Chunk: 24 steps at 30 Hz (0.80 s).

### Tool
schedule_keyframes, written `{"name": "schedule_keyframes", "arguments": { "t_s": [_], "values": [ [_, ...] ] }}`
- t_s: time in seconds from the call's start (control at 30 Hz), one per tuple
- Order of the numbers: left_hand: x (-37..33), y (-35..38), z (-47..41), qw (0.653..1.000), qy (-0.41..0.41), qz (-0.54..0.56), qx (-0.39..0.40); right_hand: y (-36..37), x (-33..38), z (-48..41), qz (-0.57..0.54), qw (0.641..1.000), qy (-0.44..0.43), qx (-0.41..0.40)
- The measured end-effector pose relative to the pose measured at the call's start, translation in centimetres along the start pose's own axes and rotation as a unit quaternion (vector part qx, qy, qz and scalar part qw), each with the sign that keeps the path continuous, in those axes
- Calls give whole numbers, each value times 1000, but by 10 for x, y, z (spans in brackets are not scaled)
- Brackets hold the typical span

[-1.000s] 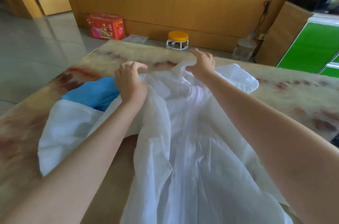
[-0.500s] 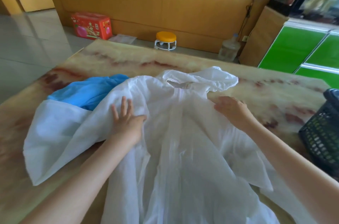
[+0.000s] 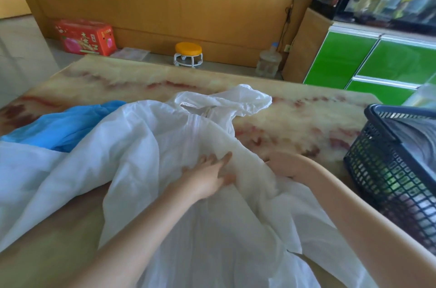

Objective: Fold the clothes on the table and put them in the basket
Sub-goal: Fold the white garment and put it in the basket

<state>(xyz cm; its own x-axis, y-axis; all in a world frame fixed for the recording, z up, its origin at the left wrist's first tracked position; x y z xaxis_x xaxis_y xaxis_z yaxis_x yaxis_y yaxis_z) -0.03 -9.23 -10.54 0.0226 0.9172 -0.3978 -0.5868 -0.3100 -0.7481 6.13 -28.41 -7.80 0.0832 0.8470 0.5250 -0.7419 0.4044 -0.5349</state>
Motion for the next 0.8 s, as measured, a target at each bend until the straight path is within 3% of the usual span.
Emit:
{"name": "schedule_keyframes", "arguments": {
  "t_s": [0.13,0.23,0.4,0.5,0.63,0.8],
  "values": [
    [25,2,13,992,-19,-102,74,5,-8,7,-191,978,37,69],
    [34,0,25,991,-3,-95,94,7,-11,7,-232,967,48,94],
    [23,-14,27,999,2,37,6,6,-8,13,-273,961,32,44],
    [3,-25,26,993,15,97,-60,2,-12,13,-394,917,-62,14],
    [-14,-33,16,988,63,55,-131,3,-11,14,-427,894,-134,11],
    [-18,-33,8,987,72,0,-146,5,-5,15,-447,878,-167,-45]
  ]
}}
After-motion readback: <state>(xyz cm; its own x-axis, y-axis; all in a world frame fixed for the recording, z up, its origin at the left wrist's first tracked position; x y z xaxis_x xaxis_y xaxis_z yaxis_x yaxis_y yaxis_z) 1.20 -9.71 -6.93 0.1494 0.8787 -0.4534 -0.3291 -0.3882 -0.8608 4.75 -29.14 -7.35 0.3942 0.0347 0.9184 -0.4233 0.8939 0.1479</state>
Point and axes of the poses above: each hand's wrist, its own z-axis away from the middle knuckle, its own y-axis out of the palm, x = y × z, the point moved 2 cm from there along -z, towards the middle knuckle, and after that the axes turned 11 degrees about x, right-handed, at the moved point
